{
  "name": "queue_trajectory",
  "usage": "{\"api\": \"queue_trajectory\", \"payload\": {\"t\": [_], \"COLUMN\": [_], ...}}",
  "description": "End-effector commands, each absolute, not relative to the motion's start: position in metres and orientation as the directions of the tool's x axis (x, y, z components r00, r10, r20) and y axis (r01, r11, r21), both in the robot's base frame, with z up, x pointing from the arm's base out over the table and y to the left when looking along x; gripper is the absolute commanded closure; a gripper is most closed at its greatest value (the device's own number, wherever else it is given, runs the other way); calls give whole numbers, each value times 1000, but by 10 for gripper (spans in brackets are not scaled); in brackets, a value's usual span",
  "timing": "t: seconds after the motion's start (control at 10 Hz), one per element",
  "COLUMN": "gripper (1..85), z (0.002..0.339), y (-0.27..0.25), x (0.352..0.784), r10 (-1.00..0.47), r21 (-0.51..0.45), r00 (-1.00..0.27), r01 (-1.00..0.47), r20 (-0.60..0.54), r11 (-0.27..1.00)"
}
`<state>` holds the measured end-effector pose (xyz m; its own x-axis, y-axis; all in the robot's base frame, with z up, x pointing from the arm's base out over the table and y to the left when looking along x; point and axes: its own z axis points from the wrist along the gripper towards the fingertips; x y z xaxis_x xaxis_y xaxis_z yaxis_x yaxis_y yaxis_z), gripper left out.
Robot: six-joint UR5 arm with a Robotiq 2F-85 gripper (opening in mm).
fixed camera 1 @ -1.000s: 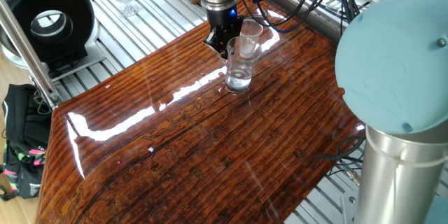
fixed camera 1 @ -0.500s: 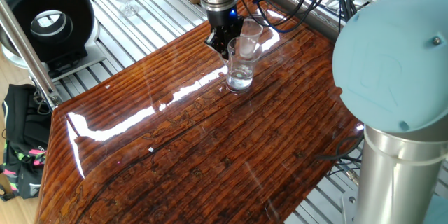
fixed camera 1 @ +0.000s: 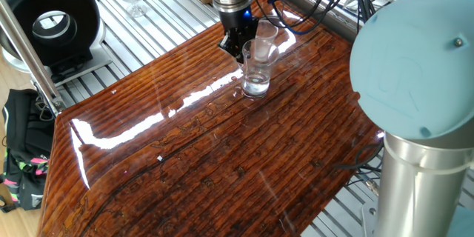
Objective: Pour the water from one cup into another empty cup
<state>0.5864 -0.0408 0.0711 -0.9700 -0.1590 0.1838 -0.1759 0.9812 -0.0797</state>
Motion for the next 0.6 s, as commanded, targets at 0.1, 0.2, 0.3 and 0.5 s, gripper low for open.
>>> {"api": "queue_trajectory", "payload": {"t": [0.1, 0.2, 0.3, 0.5], "gripper": [793, 790, 777, 740], "z": [72, 72, 72, 72], "y": [-39, -38, -38, -34], "x": [586, 586, 585, 585], "r10": [-164, -166, -170, -184], "r21": [-69, -66, -64, -47], "r00": [-969, -968, -968, -965], "r01": [-180, -181, -184, -196], "r20": [186, 186, 186, 186], "r11": [981, 981, 981, 979]}}
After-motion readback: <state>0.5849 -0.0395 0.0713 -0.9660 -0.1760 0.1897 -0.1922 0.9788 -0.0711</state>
